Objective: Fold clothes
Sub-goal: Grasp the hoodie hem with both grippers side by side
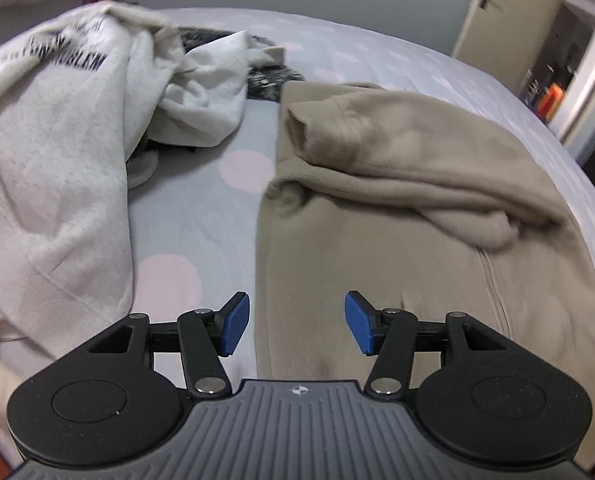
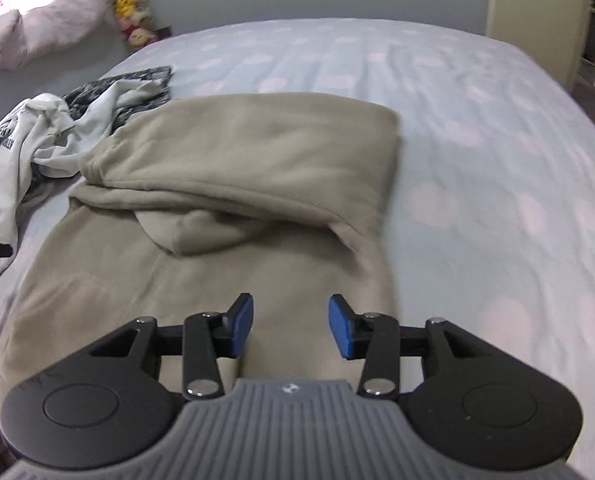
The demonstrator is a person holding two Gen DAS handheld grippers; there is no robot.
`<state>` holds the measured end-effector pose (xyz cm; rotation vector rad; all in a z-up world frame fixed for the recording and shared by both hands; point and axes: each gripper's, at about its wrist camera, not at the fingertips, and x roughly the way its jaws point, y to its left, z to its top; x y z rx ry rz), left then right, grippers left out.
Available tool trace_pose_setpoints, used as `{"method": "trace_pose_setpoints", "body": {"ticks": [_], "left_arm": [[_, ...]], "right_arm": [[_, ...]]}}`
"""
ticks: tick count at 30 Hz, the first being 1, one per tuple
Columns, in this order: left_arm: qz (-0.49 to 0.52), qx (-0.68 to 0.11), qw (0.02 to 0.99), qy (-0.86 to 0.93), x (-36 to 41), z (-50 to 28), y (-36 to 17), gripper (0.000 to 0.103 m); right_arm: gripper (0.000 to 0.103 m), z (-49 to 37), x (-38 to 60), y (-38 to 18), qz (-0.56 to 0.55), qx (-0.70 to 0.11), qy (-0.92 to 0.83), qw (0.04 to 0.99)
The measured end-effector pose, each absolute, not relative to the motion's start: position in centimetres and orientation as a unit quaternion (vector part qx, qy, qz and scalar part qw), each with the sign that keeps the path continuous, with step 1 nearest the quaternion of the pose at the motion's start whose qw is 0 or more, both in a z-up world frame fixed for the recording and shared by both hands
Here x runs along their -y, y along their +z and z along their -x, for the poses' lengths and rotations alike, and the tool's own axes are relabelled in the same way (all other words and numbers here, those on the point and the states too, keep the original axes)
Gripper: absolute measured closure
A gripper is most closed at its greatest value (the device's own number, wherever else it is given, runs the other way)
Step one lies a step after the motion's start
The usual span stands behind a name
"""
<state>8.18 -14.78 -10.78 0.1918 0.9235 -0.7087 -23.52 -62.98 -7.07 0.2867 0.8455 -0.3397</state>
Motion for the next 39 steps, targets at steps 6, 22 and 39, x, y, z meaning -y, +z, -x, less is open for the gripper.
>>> {"method": "trace_pose_setpoints", "body": {"ticks": [6,22,39], "left_arm": [[-0.155,-0.412,0.810,-0.388,14.1,-3.6,-9.0,0.051],[-0.378,-0.371,0.680,-0.507,11.7,7.8,-11.3,0.046],[-0.584,-0.282,0.609,-0.456,14.1,13.6,-18.5,0.040]], "right_arm": [[0.049,27.5,60.6,-6.3,-0.115,-0.395,-0.133,0.902],[0.032,31.0,51.9,-4.5,0.039,-0.418,-0.007,0.907],[0.015,33.1,46.5,-6.7,0.347,-0.449,0.008,0.823]]}}
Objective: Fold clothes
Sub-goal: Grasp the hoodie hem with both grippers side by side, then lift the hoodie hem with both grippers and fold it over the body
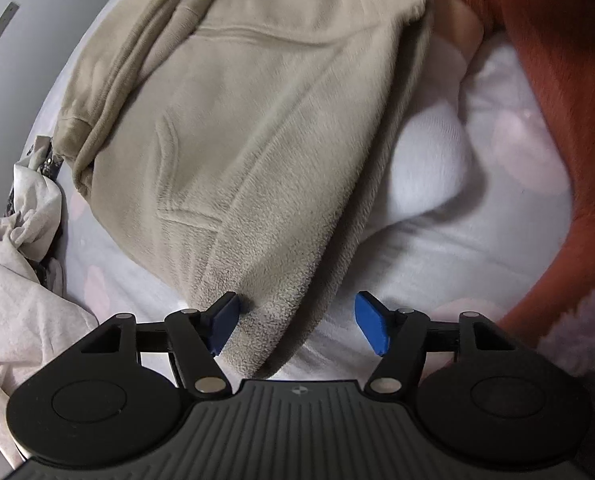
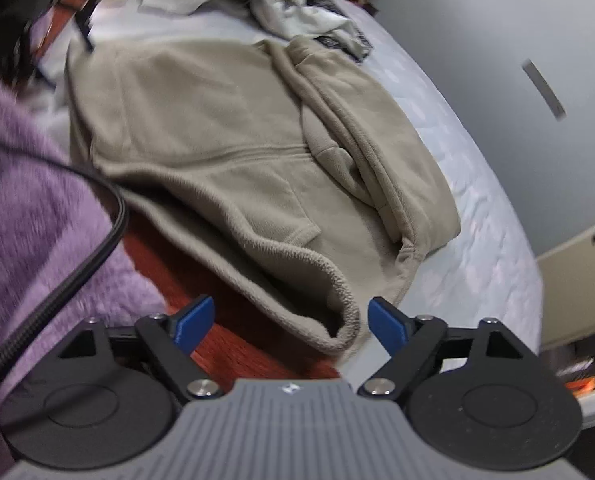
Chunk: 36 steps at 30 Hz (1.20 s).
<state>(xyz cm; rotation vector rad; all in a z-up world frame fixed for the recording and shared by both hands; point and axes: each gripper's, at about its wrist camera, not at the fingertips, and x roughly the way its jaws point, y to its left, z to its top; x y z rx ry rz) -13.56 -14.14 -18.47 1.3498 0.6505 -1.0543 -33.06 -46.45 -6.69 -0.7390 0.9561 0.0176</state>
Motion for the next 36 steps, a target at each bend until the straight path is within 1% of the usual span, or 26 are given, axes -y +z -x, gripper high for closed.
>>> {"method": "trace_pose_setpoints", "body": {"ticks": [4,11,15,20,21,23,24,25,26,27,28,29,30,31,34,36], "left_arm": [[-0.598,-0.263,0.616,-0.441,14.3,13.5,-19.3,0.039],[-0.617,-0.231,0.623,-0.421,14.0,14.1,-19.8,0.036],[-0.626,-0.223,0.611,-0.430,14.2,14.7,-20.2,0.031],[-0.643,-0.199,0.619,-0.403,14.7,14.7,-21.0,0.032],[-0.640,-0.198,0.624,-0.401,14.7,14.5,-20.9,0.034],[-0.633,-0.197,0.634,-0.398,14.7,14.2,-20.5,0.045],[-0.626,-0.202,0.638,-0.400,14.6,13.9,-20.2,0.048],[-0.618,-0.207,0.643,-0.402,14.6,13.7,-19.9,0.056],[-0.610,-0.212,0.648,-0.404,14.6,13.4,-19.6,0.065],[-0.601,-0.218,0.652,-0.409,14.5,13.2,-19.2,0.070],[-0.591,-0.223,0.656,-0.414,14.5,13.1,-18.7,0.079],[-0.576,-0.230,0.664,-0.418,14.4,12.7,-18.2,0.084],[-0.561,-0.237,0.672,-0.421,14.3,12.3,-17.7,0.085],[-0.545,-0.244,0.680,-0.425,14.2,11.9,-17.1,0.089],[-0.494,-0.258,0.711,-0.429,13.9,10.3,-14.8,0.091],[-0.461,-0.260,0.734,-0.427,13.8,9.0,-13.0,0.092]], "right_arm": [[0.014,32.6,46.0,-7.8,0.428,-0.463,0.026,0.775],[0.015,30.9,44.8,-9.7,0.480,-0.455,0.047,0.748],[0.014,31.0,44.7,-10.0,0.476,-0.450,0.043,0.754],[0.016,31.4,45.0,-9.9,0.454,-0.441,0.029,0.773],[0.019,31.6,45.0,-10.0,0.451,-0.440,0.027,0.776],[0.026,31.8,44.9,-10.0,0.446,-0.438,0.026,0.780],[0.034,31.8,44.9,-10.1,0.446,-0.437,0.023,0.781],[0.050,31.8,44.9,-10.0,0.449,-0.435,0.016,0.780],[0.058,31.7,45.0,-10.0,0.452,-0.434,0.009,0.780],[0.067,31.7,45.1,-9.9,0.454,-0.432,0.001,0.779],[0.070,31.6,45.2,-9.7,0.447,-0.433,0.000,0.783],[0.072,31.5,45.4,-9.3,0.438,-0.435,0.002,0.787],[0.076,31.4,45.4,-9.1,0.434,-0.434,-0.001,0.790],[0.079,31.4,45.5,-8.9,0.431,-0.432,-0.004,0.792],[0.085,31.3,45.6,-8.0,0.430,-0.408,-0.031,0.805],[0.086,31.1,45.7,-7.2,0.423,-0.391,-0.054,0.816]]}}
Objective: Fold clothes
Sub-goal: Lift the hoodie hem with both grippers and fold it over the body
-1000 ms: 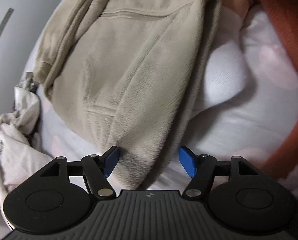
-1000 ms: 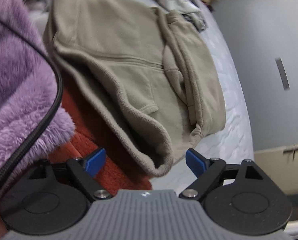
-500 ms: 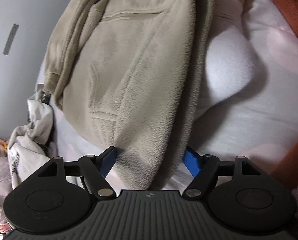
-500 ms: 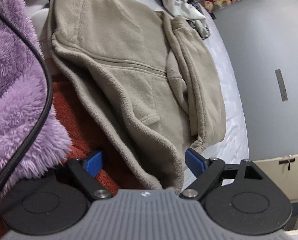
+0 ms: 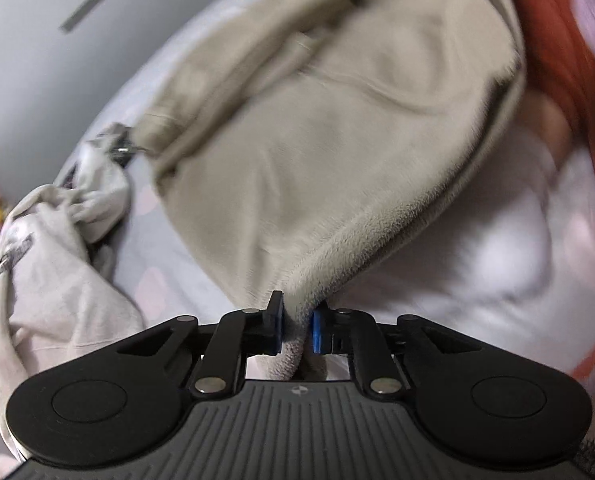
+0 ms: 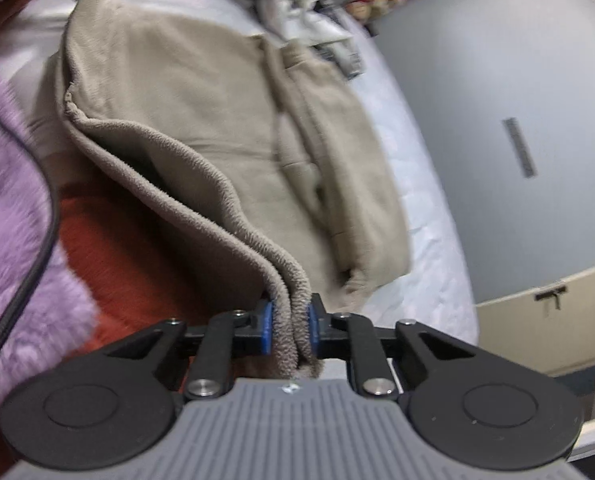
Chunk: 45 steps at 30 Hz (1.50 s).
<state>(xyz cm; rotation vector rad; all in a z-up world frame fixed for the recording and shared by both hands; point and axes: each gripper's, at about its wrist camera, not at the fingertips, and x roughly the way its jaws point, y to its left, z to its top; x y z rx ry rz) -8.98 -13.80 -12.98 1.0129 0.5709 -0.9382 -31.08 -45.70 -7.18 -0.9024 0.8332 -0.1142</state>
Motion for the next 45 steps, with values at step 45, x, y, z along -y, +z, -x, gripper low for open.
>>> {"method": "trace_pose_setpoints", "body": {"ticks": [45], "left_arm": [[-0.318,-0.055,0.857,-0.403,18.8,3.6,6.6,0.094]], "right_arm": [[0.089,33.0,49.6,3.3,0.292,-0.155,-0.279,0.902]]}}
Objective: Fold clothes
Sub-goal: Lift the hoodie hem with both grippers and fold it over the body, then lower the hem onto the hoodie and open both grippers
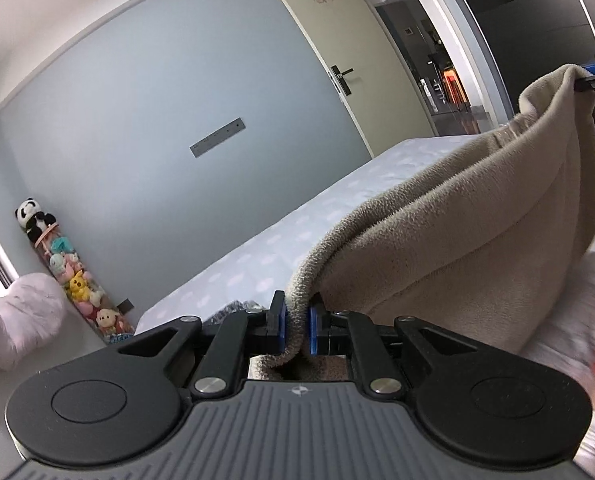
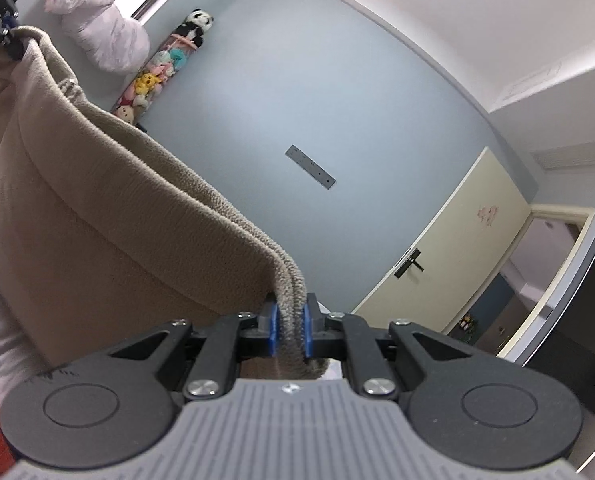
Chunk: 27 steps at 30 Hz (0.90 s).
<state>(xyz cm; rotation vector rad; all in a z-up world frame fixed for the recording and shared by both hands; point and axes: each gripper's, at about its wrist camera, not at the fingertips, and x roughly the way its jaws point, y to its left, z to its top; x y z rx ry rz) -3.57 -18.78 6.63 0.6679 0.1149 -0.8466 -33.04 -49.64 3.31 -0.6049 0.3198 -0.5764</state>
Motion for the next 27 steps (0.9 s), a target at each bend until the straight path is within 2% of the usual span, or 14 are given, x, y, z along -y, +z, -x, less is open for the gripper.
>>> {"method": "trace_pose_setpoints", "body": {"ticks": [6,11,21,27], "left_arm": [[-0.369,-0.059,0.842,-0.390,24.0,-0.2,6.4,0.094],[-0.397,-0.100,0.825,-0.390,27.5,-4.0,4.0,0.094],[-0.422,-0.200,0.791,-0.396,33.3,-12.3,-3.2,0.093],[-0.425,-0.253,0.769,-0.404,34.7,-14.7,-8.1,0.092]], "right_arm": [[0.089,27.2,55.8,4.2,0.267,-0.161,-0.272,0.910],[0.089,22.4,60.1,3.0,0.244,-0.190,-0.262,0.914],[0.087,12.2,68.4,-2.9,0.168,-0.275,-0.236,0.917],[0.086,8.5,71.0,-7.7,0.131,-0.331,-0.219,0.909]]}}
